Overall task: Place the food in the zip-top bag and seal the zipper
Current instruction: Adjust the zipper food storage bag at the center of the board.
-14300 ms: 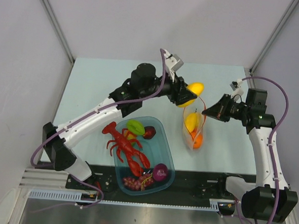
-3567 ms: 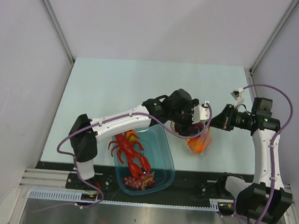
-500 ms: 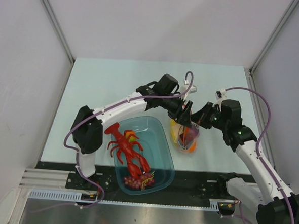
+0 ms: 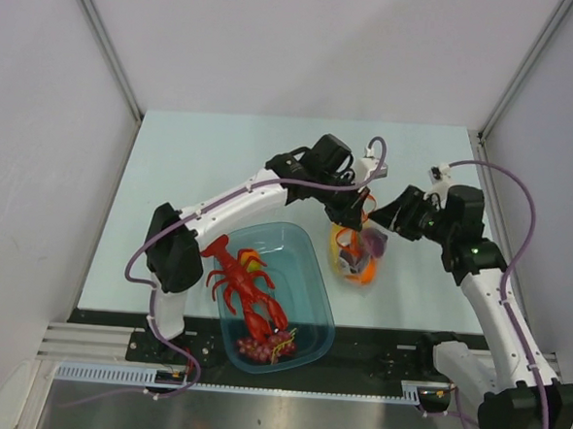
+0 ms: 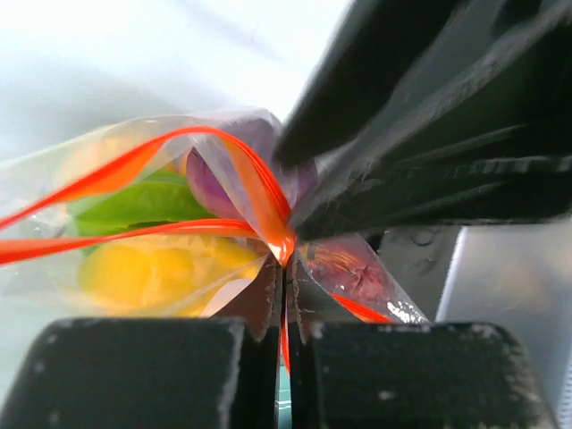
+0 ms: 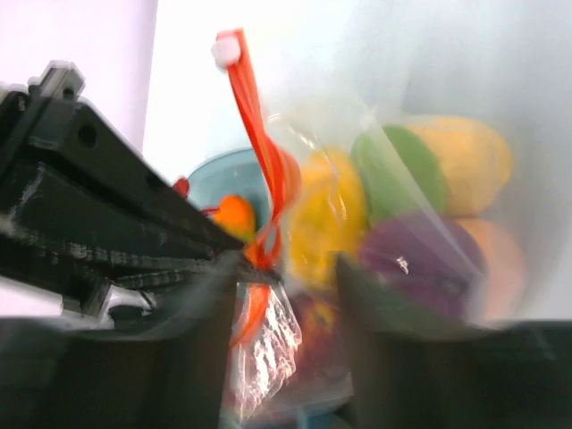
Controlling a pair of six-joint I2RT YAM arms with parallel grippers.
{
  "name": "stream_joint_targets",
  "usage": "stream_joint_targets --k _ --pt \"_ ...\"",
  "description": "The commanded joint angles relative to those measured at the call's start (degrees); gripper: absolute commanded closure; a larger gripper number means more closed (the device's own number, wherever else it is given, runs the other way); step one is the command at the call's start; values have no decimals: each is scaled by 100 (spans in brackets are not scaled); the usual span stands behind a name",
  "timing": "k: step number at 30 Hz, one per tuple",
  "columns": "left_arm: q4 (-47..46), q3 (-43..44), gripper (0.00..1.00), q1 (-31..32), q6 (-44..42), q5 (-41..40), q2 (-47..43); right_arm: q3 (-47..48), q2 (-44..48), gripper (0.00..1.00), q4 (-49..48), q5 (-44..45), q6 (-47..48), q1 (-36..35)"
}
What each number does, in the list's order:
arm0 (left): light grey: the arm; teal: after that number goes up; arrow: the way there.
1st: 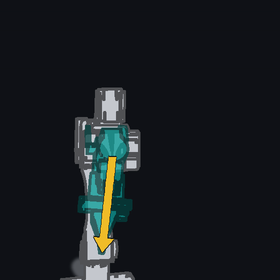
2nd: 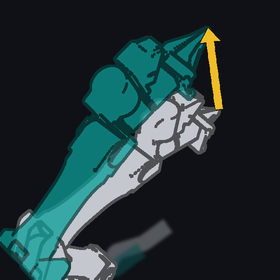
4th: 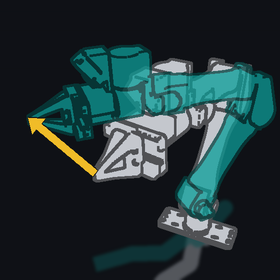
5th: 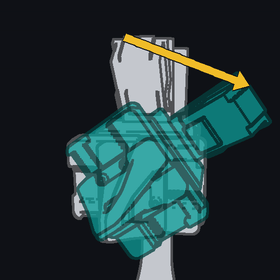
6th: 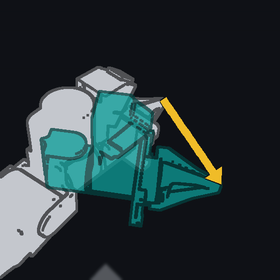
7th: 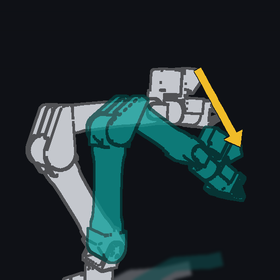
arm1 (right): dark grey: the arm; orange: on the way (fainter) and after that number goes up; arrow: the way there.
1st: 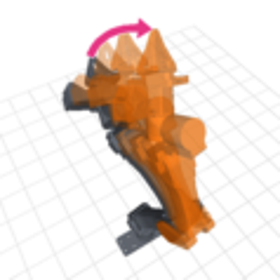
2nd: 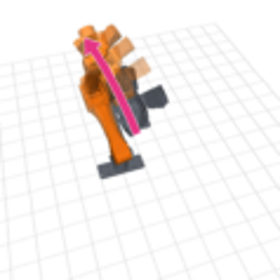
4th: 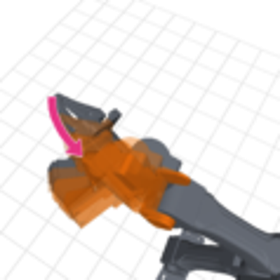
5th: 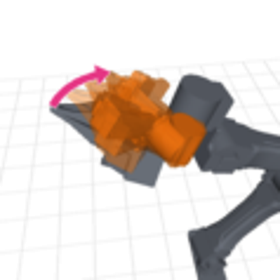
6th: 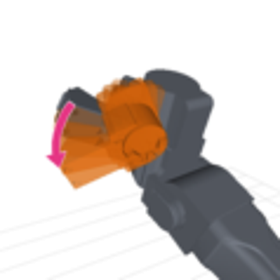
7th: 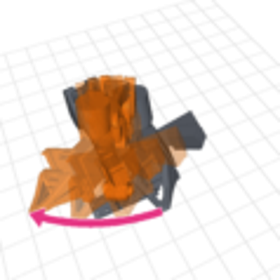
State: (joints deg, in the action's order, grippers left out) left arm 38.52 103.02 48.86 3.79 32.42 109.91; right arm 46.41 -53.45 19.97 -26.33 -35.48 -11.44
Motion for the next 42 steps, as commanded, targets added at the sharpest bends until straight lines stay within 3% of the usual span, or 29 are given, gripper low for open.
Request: stream_joint_targets --k 1,3,6,8,10,11,14,18,23,25,30,37,42 --pt "287 754 100 -17 -1502 298 -48 789 247 36 455 -1750 1349 1096" --pt "742 1122 100 0 -2517 780 39 1036 361 16 710 -2547 1918 1678" --pt "2015 2035 100 88 -4180 958 425 1299 432 3 1376 -3358 2902 2610" --pt "3079 2597 100 150 -5442 1002 697 1423 362 2 2085 -3641 3510 3111" --pt "3851 2714 100 255 -6229 916 743 1589 257 1 2615 -4020 4622 3349" --pt "4047 2645 100 290 -7025 889 725 1651 195 2 3070 -4047 4969 3481" --pt "4436 2129 100 335 -8311 783 506 1783 151 5 3774 -4126 6409 3579" --pt "4260 1380 100 335 -9324 765 -29 1801 238 12 4717 -4398 8160 3561" --pt "3496 624 100 343 -9624 915 -470 1696 449 26 5929 -4443 10213 3359" --pt "3233 265 100 343 -9852 924 -697 1390 686 27 5871 -4373 10342 3263" --pt "2634 -397 100 387 -10266 792 -1077 931 1117 28 4509 -4276 9203 3044" --pt "2731 7 100 458 -10179 844 -813 1054 1074 27 3972 -4144 8700 2166" --pt "2564 -10 100 466 -10091 853 -822 914 1047 42 3453 -3591 8260 1462"
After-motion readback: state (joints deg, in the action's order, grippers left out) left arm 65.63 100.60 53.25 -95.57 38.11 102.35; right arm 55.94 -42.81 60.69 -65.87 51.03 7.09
